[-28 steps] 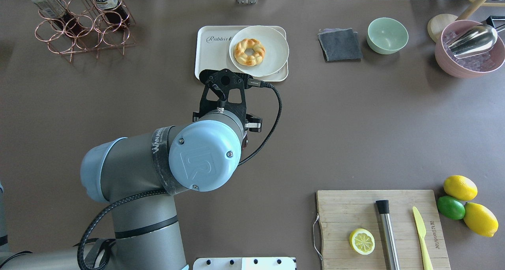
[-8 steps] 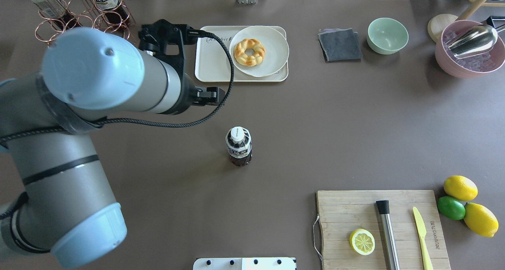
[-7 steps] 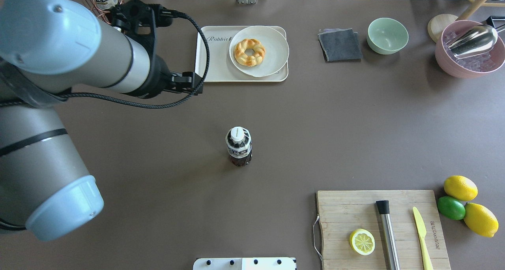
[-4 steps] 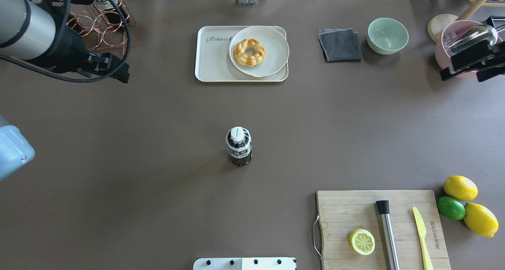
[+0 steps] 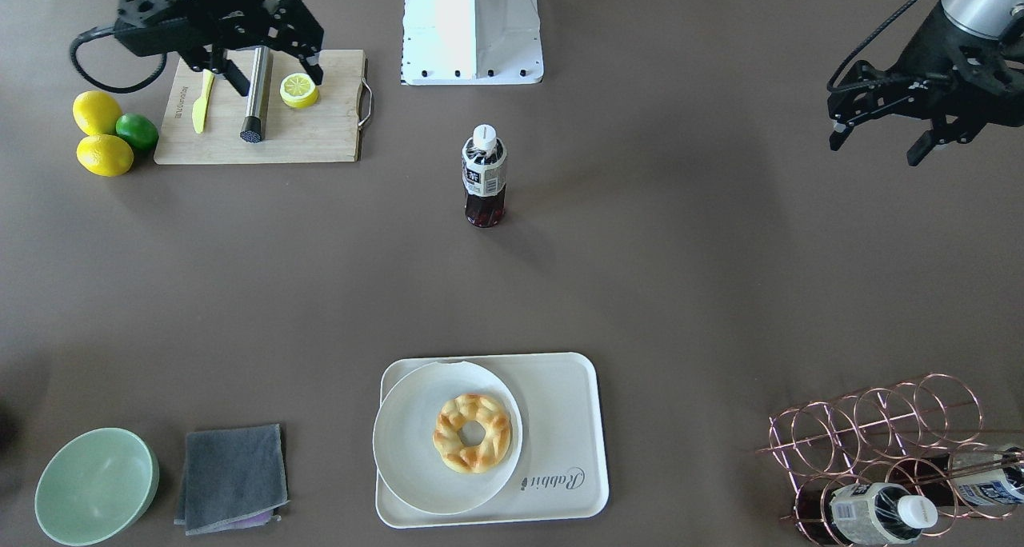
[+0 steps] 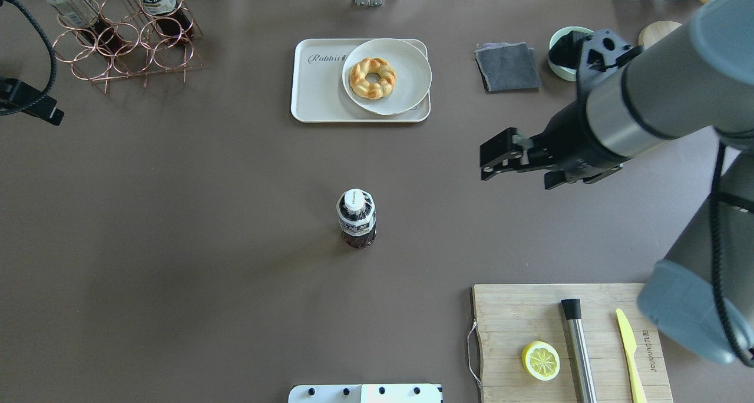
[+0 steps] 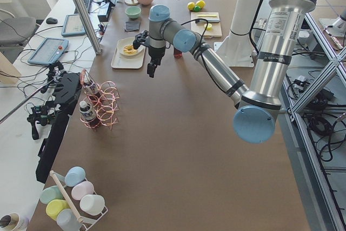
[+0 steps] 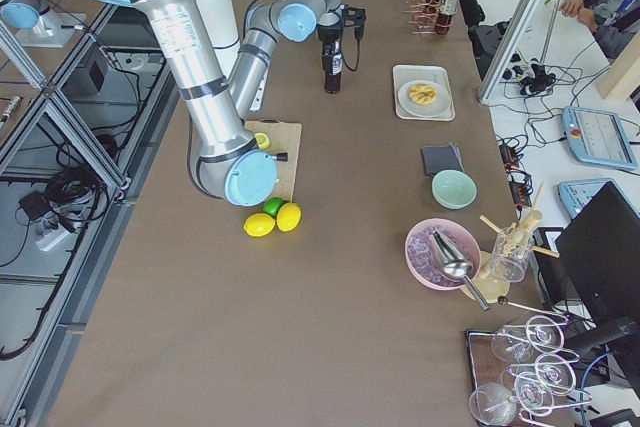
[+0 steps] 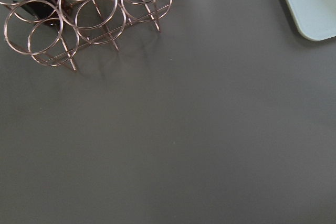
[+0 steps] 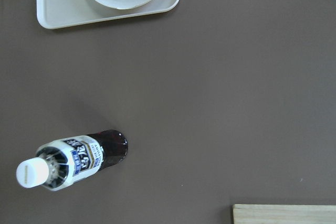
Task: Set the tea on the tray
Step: 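Withdraw the left gripper while the right gripper reaches toward the bottle, then lower the right gripper over the bottle cap and grasp it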
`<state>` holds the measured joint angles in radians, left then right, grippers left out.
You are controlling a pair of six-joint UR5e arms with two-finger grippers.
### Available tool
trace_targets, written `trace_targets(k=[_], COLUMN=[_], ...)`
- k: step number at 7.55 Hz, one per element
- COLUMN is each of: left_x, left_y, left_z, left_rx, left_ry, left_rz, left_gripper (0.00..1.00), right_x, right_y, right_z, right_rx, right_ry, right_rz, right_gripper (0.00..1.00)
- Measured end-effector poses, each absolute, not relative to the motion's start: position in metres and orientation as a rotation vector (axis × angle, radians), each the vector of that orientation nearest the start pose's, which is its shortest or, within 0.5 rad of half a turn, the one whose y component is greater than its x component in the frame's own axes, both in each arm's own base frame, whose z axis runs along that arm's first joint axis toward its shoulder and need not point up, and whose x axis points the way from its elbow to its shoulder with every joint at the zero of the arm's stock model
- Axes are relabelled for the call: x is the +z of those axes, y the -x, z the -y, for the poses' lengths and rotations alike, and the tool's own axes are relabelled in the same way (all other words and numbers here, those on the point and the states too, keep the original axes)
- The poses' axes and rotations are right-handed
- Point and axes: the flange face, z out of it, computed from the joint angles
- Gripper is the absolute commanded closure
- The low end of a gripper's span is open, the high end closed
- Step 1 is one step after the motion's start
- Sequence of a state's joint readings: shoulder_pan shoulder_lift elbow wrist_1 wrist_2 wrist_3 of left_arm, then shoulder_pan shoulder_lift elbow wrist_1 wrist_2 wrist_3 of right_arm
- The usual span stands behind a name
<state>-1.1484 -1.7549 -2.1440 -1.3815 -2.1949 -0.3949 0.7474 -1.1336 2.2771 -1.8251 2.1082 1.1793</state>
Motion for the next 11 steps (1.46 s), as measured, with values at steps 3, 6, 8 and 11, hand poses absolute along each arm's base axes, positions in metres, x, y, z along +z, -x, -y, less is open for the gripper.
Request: trace_targets(k=[3,6,8,11], left_x=[0.375,0.402,0.444,0.483], left_y=[-0.121,-0.101,-0.082,-0.070], left_z=[0.485,0.475,0.452,0.422], left_rx=[0.195,0.220,0.229,0.238], left_ry=[-0.225,-0.223,-0.269,-0.315], left_rz=[-0.757,-0.736,-0.741,-0.785], left_gripper=[0.05,0.04,0.04,0.04], right_x=[0.063,0.037,0.043,0.053], right_y=[0.413,0.476,0.504,0.516], right_z=[0.326,0.328,0.356,0.378], right_rx=[0.083,0.094,0.073,0.033], right_ry=[-0.051,-0.100,-0.140,-0.167], right_rz=[0.889,0.818,0.828,0.805], right_gripper=[0.09,0.13,0.15,0.20])
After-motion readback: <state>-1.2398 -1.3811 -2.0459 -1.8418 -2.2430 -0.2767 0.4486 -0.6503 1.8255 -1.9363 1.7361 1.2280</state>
